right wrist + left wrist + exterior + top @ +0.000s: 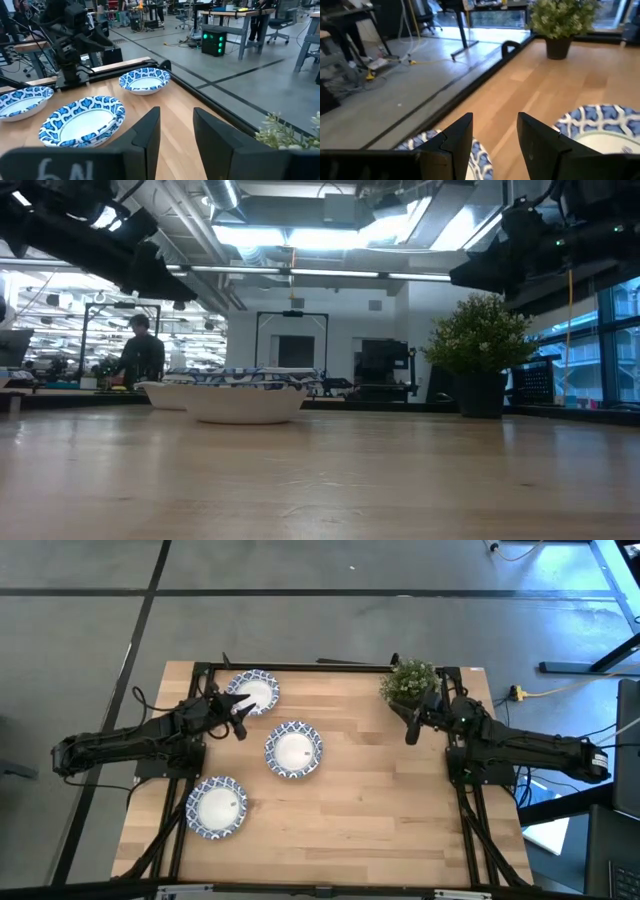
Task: Nest bowls inside each other
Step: Stack the white patterned bowl on the other white patterned bowls
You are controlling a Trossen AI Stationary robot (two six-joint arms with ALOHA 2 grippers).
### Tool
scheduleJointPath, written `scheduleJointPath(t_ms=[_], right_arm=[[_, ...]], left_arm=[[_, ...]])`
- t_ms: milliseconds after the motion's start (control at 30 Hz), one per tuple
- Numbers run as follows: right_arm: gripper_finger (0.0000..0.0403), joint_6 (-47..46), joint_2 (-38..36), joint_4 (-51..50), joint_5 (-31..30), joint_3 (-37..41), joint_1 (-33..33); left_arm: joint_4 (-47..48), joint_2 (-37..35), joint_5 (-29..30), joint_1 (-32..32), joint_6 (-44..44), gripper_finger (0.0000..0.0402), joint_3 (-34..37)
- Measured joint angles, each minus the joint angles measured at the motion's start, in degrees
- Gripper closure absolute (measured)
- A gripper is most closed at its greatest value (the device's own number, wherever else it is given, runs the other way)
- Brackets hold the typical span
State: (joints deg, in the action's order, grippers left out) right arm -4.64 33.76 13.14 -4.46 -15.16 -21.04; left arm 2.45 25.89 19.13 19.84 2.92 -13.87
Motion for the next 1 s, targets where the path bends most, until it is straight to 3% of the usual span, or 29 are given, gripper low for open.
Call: scheduleJointPath(t_ms=[233, 467, 1000], right_arm=[[0.0286, -0.8, 0.0, 0.7, 0.0, 0.0, -0.8], [0.0286, -1.2, 0.0, 0.8, 0.0, 0.0, -1.0], [0.0286, -0.9, 0.0, 0.7, -1.1, 0.0, -1.0]], left_arm=[[7.5, 1.5, -0.4, 2.1, -0.9, 0.0253, 0.0], [2.6, 2.3, 0.4, 5.4, 0.6, 0.0253, 0.0], [6.2, 2.3, 1.2, 8.1, 3.6, 0.0253, 0.0]])
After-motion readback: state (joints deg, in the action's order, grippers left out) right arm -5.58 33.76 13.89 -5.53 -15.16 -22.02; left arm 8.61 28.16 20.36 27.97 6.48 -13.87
